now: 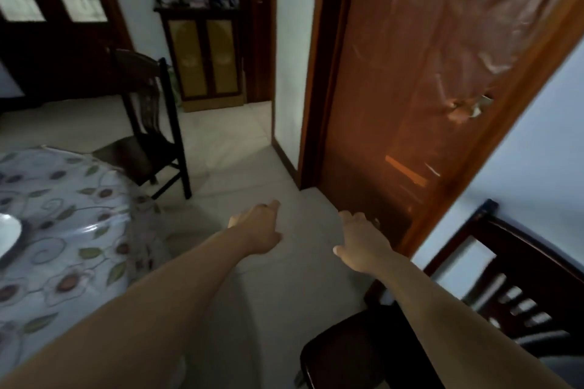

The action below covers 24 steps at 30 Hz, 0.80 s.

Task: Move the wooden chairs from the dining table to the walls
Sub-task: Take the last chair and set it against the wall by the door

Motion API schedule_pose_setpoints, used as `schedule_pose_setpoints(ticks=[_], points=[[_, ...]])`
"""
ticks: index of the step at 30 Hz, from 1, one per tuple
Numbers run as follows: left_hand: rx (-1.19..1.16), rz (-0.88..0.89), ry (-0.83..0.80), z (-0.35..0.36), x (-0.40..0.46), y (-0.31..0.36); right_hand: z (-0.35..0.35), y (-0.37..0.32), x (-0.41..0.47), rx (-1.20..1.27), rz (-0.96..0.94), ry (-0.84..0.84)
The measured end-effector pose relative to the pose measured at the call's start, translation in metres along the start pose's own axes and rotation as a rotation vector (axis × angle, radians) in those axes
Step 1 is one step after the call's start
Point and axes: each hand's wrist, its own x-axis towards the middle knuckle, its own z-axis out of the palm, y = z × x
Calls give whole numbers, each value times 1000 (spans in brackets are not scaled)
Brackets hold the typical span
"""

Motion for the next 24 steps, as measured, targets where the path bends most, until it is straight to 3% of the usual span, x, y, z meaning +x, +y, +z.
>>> schedule_pose_setpoints(ticks=[11,24], points=[[-154,-365,99,-56,8,-192,-3,-172,99,7,-273,-76],[-262,-519,148,-93,84,-280,-12,-280,216,-49,-455,-125]])
